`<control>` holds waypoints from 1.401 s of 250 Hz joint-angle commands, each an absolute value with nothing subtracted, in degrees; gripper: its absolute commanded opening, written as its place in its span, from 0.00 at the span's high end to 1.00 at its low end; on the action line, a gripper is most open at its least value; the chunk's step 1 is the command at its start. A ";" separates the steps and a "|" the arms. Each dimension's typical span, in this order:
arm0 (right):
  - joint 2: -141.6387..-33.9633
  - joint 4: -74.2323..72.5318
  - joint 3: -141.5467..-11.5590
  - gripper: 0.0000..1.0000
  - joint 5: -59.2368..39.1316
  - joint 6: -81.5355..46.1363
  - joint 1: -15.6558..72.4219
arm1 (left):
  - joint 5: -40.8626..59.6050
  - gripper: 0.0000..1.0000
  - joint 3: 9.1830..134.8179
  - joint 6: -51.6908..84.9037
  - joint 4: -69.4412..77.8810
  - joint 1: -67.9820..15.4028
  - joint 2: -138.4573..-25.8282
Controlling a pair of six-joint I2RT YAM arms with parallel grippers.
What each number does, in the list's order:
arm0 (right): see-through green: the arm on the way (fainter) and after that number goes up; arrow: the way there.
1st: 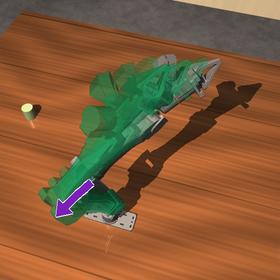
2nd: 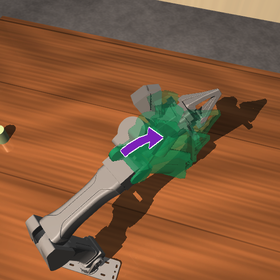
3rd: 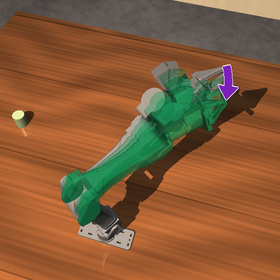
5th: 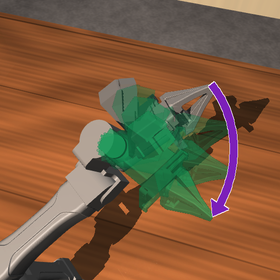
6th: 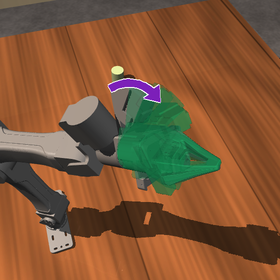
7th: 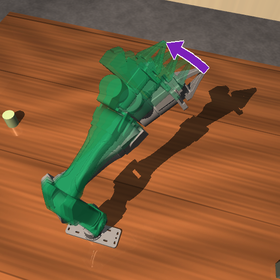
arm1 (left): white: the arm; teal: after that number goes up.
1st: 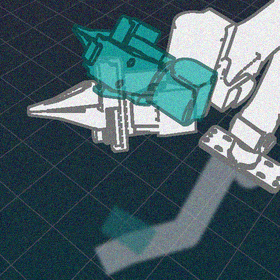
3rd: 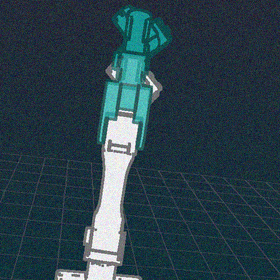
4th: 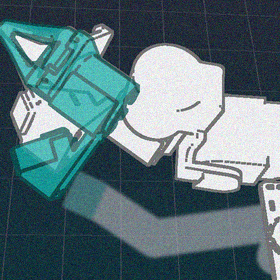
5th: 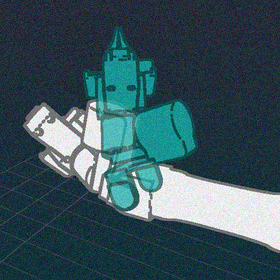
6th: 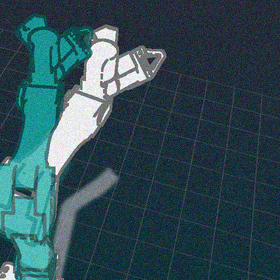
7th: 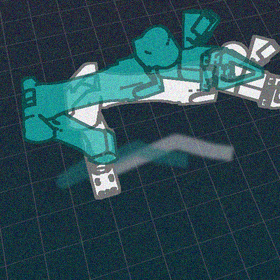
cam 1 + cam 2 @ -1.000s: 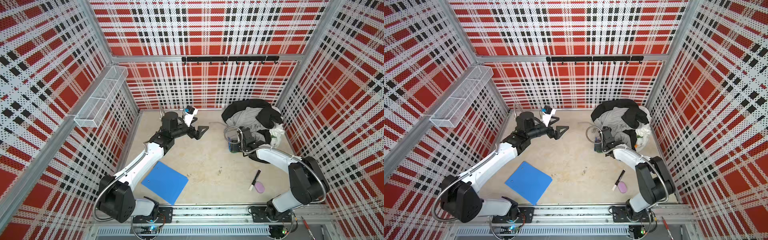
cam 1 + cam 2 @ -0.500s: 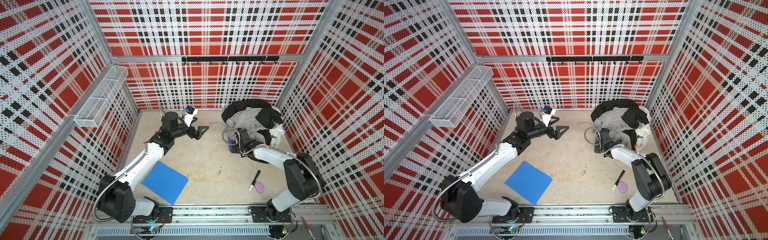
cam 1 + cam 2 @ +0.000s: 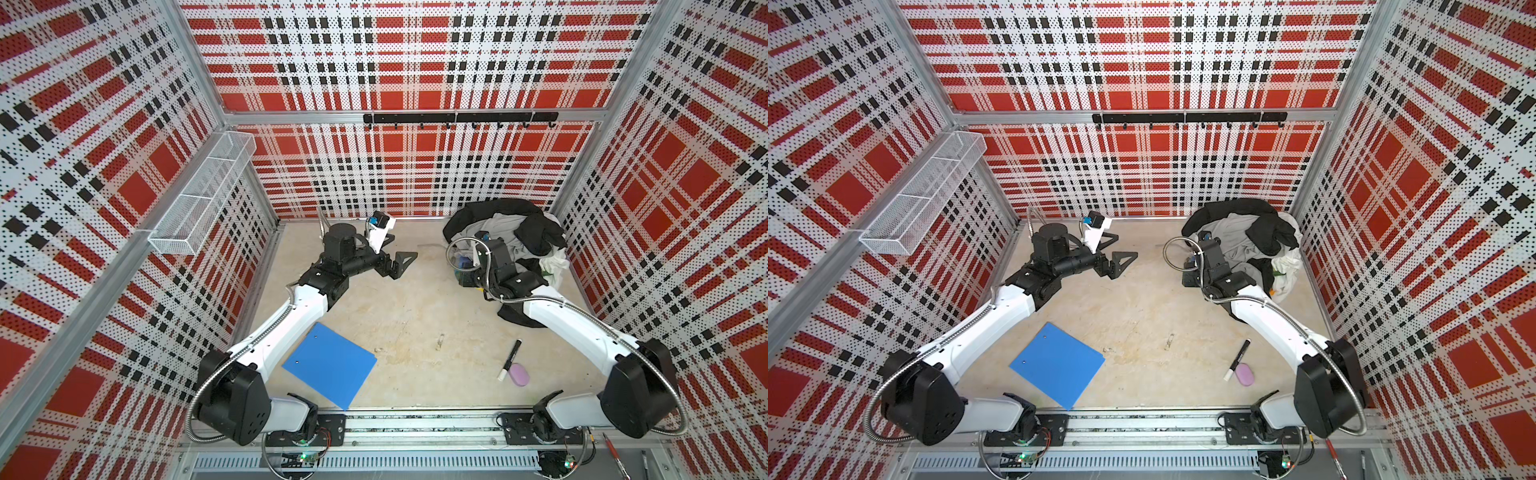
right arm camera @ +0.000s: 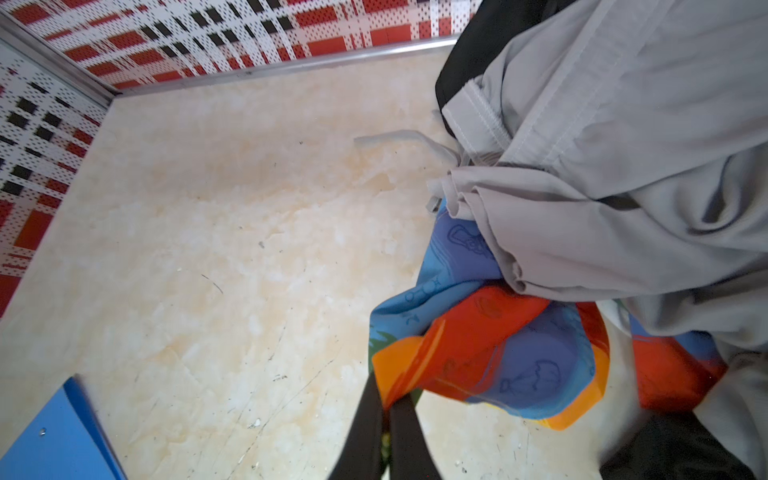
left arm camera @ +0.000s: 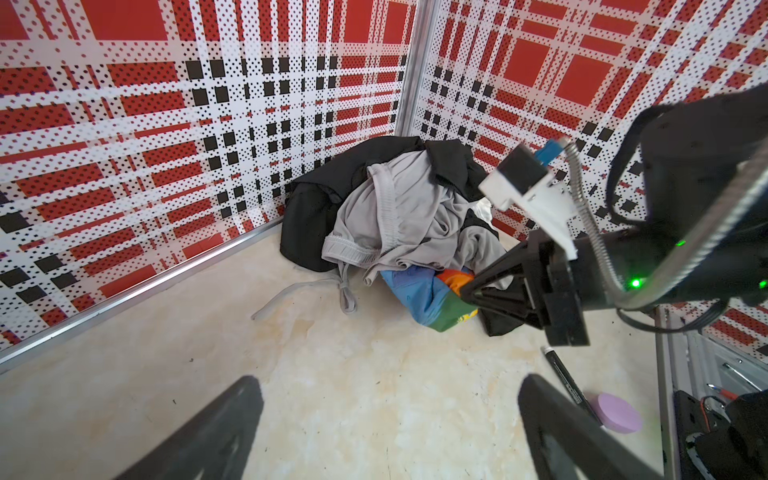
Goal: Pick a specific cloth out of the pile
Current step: 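Grasp the rainbow-striped jacket under the grey cloth with the right gripper, then lift the rainbow jacket high out of the pile with the right gripper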
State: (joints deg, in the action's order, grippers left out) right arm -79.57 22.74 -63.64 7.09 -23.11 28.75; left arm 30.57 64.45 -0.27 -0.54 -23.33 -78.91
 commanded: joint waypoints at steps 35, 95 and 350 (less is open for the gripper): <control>-74.76 23.62 -71.78 1.00 2.24 -20.70 29.40 | 30.23 0.01 65.94 -0.25 -0.17 -23.61 -78.35; -72.61 24.04 -78.32 1.00 5.74 -17.22 29.44 | 30.32 0.01 65.87 -0.18 0.00 -23.66 -78.51; -74.53 7.86 -96.70 1.00 15.98 -2.23 29.17 | 29.79 0.01 65.91 -0.09 0.05 -24.77 -79.96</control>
State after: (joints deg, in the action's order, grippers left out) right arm -76.86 21.17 -93.01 15.53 -5.17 28.80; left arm 29.80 64.45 -0.27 -0.51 -24.21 -79.53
